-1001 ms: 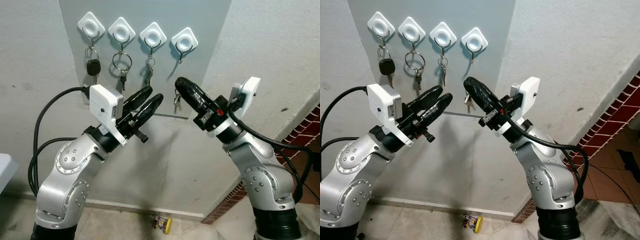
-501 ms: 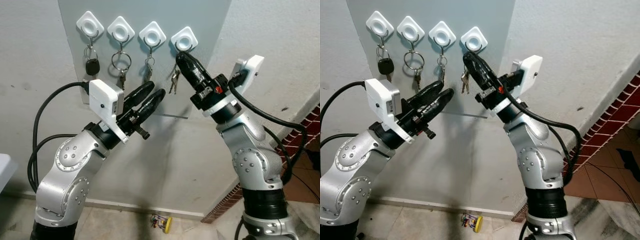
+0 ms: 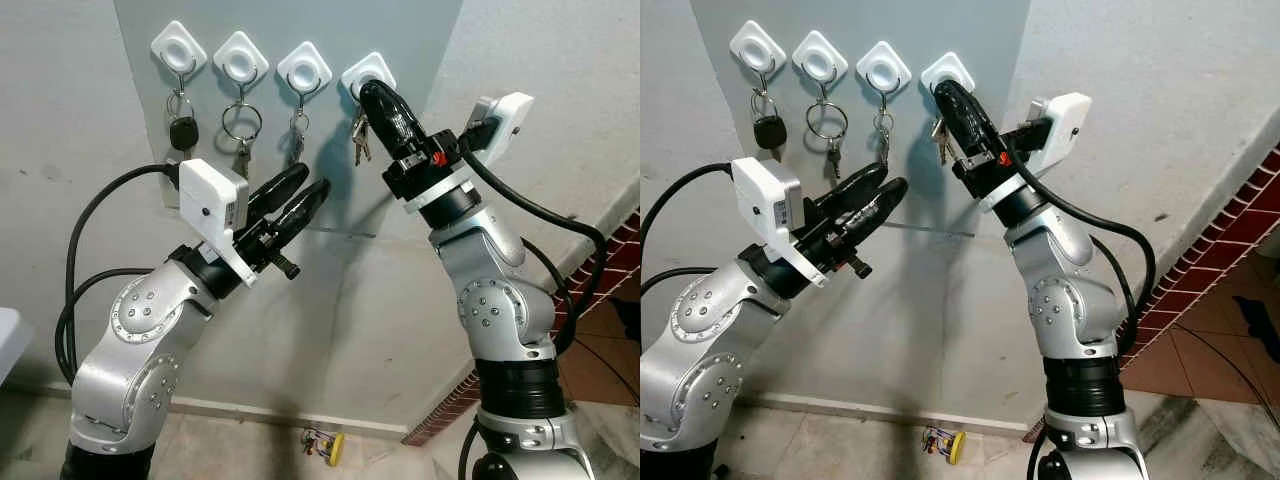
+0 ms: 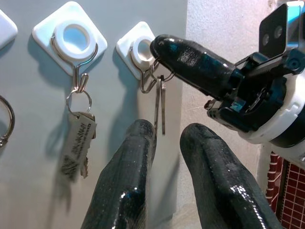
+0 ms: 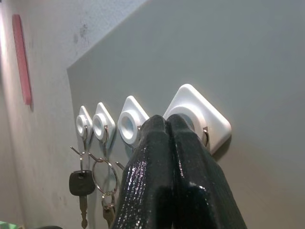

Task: Hang keys on a hook

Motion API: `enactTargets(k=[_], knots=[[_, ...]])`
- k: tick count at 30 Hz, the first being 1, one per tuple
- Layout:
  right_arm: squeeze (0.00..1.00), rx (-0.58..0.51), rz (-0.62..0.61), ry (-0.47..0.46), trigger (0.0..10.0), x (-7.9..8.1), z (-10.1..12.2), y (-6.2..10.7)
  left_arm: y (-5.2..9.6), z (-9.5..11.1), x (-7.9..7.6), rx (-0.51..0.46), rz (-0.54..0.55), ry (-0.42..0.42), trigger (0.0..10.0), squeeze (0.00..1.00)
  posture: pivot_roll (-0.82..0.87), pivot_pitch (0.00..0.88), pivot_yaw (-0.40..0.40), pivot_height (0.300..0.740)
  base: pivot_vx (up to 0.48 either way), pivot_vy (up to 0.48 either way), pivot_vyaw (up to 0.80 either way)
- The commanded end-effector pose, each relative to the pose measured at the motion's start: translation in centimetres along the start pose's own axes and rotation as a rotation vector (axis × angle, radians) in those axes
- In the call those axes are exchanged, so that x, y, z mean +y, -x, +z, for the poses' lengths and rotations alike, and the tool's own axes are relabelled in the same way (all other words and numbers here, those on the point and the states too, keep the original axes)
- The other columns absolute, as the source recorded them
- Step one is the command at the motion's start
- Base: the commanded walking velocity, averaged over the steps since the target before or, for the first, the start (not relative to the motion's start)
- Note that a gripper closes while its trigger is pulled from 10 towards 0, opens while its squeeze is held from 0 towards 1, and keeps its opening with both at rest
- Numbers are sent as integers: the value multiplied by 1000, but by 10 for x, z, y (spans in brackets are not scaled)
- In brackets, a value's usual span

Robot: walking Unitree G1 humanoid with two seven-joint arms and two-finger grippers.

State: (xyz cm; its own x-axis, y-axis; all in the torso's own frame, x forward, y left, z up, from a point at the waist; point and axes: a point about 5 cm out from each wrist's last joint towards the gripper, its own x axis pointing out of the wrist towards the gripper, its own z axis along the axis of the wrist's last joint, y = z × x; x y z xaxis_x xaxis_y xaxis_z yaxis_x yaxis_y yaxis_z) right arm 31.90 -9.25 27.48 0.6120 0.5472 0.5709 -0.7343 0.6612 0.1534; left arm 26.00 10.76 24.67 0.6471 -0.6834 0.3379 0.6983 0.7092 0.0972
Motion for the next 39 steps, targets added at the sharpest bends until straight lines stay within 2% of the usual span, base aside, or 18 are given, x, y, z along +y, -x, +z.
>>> enactTargets(k=[1, 13, 39], knots=[[0, -11, -9, 19, 10000, -2, 3, -1, -1, 7, -4, -18, -22, -12, 10000, 0, 4, 54, -97, 740, 0, 0, 0], [0, 16, -30, 17, 10000, -5, -3, 3, -1, 8, -4, -21, -21, -10, 10000, 0, 4, 62, -96, 740, 0, 0, 0], [0, 10, -160, -88, 10000, -14, -13, 12, 0, 11, -4, -17, -13, -15, 10000, 0, 13, 73, -97, 740, 0, 0, 0]])
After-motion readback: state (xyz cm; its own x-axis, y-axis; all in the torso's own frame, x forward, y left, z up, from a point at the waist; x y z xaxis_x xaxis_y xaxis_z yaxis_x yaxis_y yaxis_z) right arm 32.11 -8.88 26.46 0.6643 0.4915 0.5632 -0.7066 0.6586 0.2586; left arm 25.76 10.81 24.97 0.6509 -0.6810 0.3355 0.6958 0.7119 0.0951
